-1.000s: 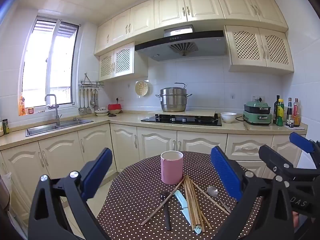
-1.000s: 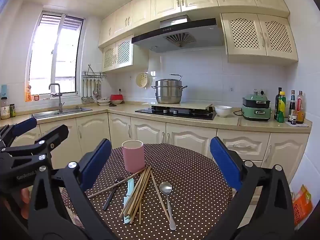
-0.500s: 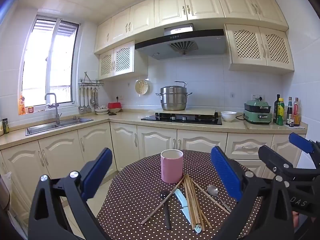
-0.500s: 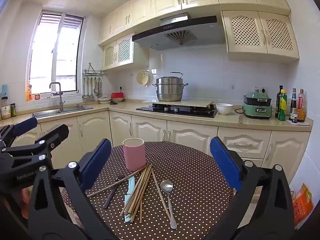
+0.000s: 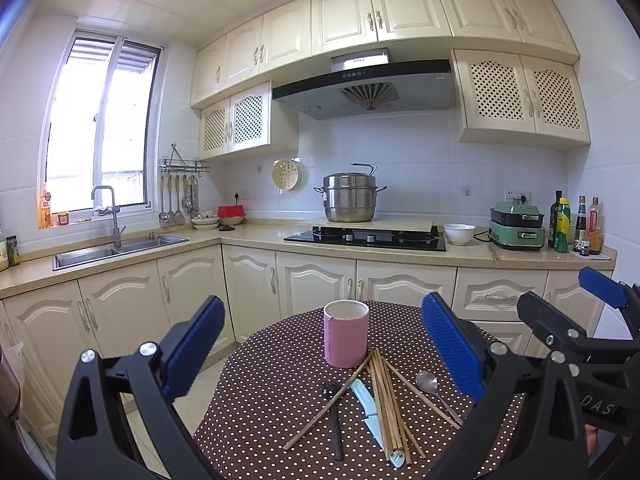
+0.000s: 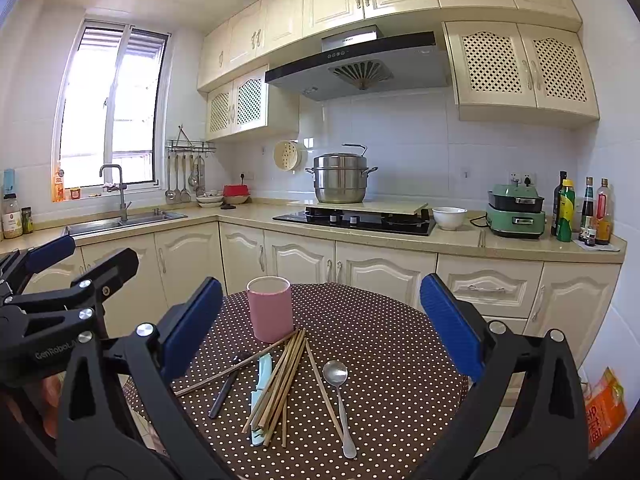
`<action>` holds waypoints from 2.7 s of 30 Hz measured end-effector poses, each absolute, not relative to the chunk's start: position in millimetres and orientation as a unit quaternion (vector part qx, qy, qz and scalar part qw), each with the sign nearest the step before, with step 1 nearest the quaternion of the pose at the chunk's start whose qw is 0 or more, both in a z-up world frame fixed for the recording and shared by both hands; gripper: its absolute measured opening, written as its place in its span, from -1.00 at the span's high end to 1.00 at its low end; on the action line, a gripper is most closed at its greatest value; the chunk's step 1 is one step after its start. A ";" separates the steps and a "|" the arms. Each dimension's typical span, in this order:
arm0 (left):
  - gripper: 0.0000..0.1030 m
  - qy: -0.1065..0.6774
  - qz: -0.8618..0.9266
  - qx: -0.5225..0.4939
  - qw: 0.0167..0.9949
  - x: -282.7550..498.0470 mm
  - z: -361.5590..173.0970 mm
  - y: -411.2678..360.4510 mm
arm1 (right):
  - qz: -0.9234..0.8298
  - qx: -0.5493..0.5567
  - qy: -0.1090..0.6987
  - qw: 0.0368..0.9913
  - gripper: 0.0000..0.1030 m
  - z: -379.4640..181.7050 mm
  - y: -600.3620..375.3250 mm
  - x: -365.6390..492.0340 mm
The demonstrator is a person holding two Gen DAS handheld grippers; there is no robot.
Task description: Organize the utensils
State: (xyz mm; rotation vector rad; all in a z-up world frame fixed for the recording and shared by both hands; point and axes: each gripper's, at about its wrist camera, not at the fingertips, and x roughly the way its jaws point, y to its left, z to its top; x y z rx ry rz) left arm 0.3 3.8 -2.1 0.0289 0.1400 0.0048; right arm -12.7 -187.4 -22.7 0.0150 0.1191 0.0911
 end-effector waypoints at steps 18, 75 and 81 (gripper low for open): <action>-0.88 0.073 0.004 0.013 0.997 0.1 -1.3 5.9 | 0.048 0.012 0.073 0.996 -0.88 -24.6 -186.1 -11.3; -0.88 0.095 0.002 0.014 0.995 8.3 -8.4 1.2 | 0.052 0.020 0.099 0.994 -0.88 -28.8 -188.9 -2.4; -0.88 0.110 0.002 0.009 0.994 18.8 -15.6 3.6 | 0.052 0.017 0.110 0.992 -0.88 -33.3 -187.8 8.5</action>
